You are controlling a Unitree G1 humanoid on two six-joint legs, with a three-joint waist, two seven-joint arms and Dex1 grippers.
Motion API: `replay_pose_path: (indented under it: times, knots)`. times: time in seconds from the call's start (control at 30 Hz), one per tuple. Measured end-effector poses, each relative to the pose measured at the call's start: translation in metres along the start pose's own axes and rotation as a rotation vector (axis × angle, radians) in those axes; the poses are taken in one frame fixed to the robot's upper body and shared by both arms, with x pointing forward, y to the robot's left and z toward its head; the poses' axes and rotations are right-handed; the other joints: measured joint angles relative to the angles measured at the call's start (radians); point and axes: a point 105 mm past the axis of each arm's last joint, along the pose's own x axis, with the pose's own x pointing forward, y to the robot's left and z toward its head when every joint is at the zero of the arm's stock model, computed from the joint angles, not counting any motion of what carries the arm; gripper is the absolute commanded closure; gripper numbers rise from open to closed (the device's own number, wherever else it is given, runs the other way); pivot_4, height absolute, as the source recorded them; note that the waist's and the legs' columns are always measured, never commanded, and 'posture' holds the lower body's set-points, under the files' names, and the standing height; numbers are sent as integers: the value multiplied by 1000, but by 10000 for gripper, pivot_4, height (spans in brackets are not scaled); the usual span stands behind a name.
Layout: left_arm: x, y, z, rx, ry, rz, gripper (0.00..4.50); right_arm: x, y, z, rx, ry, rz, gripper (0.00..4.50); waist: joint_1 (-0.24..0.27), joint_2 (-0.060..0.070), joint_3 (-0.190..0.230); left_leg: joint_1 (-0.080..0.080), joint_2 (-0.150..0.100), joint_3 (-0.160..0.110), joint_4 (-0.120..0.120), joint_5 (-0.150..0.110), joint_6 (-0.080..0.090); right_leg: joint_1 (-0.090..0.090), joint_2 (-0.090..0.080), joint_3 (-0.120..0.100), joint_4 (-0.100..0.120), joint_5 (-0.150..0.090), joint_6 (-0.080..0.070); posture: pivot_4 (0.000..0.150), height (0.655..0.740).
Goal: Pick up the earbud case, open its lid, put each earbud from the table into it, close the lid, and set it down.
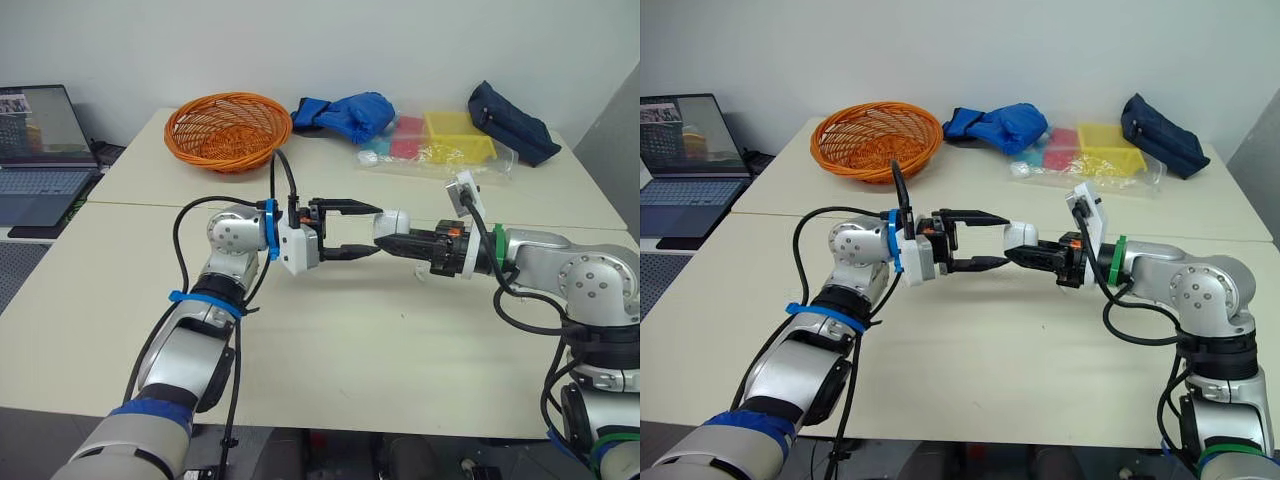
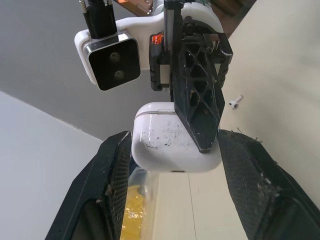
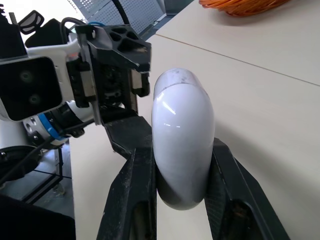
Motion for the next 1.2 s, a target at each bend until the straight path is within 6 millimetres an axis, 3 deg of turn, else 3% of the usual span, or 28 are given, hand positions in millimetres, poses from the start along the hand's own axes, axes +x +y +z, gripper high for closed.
replay_pose_path:
  times: [0.13, 0.27, 0.47, 0.57, 0.67, 1.0, 1.2]
  knots:
    - [-12, 5, 2, -24, 43, -87, 17049, 0, -10, -5, -24, 1, -53, 36851, -1, 0, 0, 0, 0, 0, 0, 0, 0, 0, 2, 1, 0, 0, 0, 1500, 7400]
    - [-15, 9, -5, -177, 90, -121, 17049, 1, -17, -6, -98, 14, -91, 36852, 0, 0, 0, 0, 0, 0, 0, 0, 0, 0, 3, 0, 0, 0, 0, 1500, 7400]
    - [-8, 40, -11, -486, 204, -127, 214, 10, -22, -19, -326, 102, -126, 36851, -2, 0, 0, 0, -1, 0, 1, 0, 0, 0, 6, 1, -1, -1, 1, 1500, 7400]
    - [-9, 28, -9, -634, 291, -266, 214, 17, -20, -28, -548, 185, -135, 36851, -7, 0, 0, 0, 1, 0, 0, 0, 0, -2, 9, 2, 0, -1, 1, 1500, 7400]
    - [-5, 23, -3, -685, 303, -324, 214, 22, -20, -36, -665, 236, -132, 36851, -8, 0, 0, 0, 2, 0, 0, 0, 0, -3, 10, 2, 1, -1, 0, 1500, 7400]
    - [6, 7, -10, -570, 450, -475, 214, 40, -17, -34, -823, 274, -146, 36851, -5, 0, 0, 0, 2, 1, 1, 0, 0, -3, 10, 3, 1, 0, -3, 1500, 7400]
    - [-1, -5, -19, -548, 476, -506, 15197, 43, -18, -35, -829, 287, -157, 36851, -3, 0, 0, 0, 2, 2, 1, 0, 0, -4, 10, 4, 1, 0, -3, 1500, 7400]
